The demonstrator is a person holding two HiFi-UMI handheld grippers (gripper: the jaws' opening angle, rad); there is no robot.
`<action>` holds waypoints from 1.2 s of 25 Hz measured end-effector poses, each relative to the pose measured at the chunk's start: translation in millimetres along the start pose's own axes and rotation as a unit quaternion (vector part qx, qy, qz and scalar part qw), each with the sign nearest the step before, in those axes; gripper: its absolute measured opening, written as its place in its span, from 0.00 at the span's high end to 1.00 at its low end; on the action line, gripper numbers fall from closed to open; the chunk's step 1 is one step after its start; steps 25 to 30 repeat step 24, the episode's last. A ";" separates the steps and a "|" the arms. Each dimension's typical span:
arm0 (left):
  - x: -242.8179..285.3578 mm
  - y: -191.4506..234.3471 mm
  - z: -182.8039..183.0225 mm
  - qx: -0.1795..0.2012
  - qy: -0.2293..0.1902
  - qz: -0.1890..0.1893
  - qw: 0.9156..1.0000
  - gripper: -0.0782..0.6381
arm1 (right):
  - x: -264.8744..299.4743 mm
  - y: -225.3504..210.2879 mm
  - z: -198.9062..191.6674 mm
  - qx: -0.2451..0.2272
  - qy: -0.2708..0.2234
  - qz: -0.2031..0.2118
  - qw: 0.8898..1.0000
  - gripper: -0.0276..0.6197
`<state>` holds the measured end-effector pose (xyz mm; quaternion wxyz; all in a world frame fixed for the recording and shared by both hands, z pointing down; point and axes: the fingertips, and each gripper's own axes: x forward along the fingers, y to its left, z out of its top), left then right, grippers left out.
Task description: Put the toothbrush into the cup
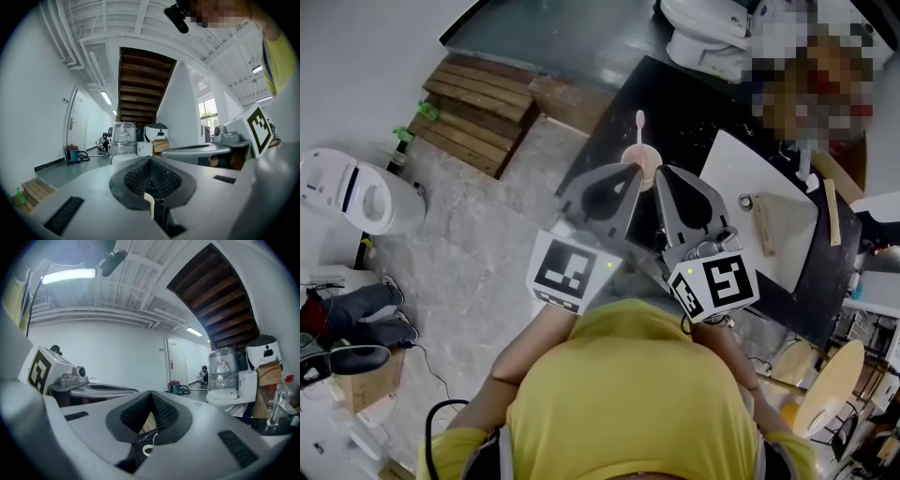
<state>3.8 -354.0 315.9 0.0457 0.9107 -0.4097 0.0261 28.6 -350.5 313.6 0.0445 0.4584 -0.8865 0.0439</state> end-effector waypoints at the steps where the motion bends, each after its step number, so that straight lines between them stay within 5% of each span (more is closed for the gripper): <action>1: -1.8 -1.7 0.1 0.000 -0.001 -0.001 1.000 0.88 | -1.9 1.4 -0.9 0.001 0.000 -0.001 1.000 0.93; 30: -8.8 -8.2 -1.0 -0.003 0.001 -0.008 1.000 0.88 | -6.4 12.2 -1.1 0.004 0.002 0.008 1.000 0.93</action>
